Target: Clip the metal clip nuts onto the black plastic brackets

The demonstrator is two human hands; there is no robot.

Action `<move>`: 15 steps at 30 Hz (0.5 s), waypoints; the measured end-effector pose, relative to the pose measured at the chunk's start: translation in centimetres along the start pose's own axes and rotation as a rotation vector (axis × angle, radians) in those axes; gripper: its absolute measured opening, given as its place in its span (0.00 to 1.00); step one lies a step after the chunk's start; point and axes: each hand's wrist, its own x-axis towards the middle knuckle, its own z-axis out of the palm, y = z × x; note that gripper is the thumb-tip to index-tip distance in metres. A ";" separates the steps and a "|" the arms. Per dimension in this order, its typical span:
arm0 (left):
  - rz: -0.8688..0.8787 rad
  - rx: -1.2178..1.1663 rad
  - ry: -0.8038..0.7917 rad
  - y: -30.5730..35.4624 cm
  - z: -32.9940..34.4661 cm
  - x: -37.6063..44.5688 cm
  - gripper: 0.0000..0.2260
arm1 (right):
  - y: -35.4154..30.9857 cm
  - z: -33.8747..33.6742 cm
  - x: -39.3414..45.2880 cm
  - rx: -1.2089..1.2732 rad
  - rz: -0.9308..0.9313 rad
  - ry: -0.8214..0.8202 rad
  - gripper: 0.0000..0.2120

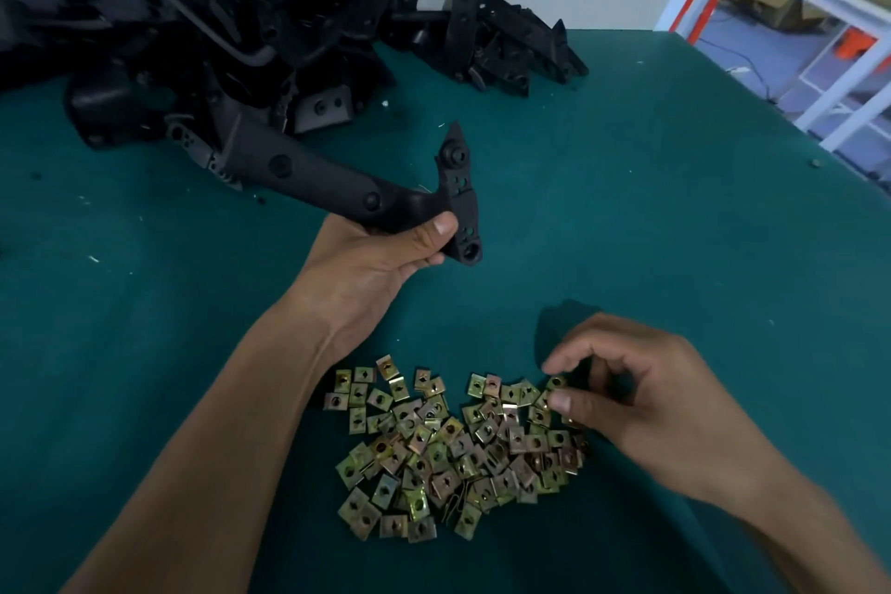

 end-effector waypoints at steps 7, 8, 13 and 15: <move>-0.016 0.026 0.011 0.2 0.0 -0.2 0.14 | 0.5 0.1 0.2 0.030 0.007 -0.032 0.06; -0.016 0.025 0.010 0.2 0.1 -0.2 0.13 | 0.7 0.2 0.2 0.110 0.017 -0.014 0.05; 0.013 -0.010 0.040 0.4 0.4 -0.3 0.10 | 0.7 0.4 2.5 0.506 0.075 0.169 0.06; 0.033 -0.020 0.058 0.5 0.6 -0.4 0.03 | 0.4 0.4 4.6 0.541 0.098 0.199 0.07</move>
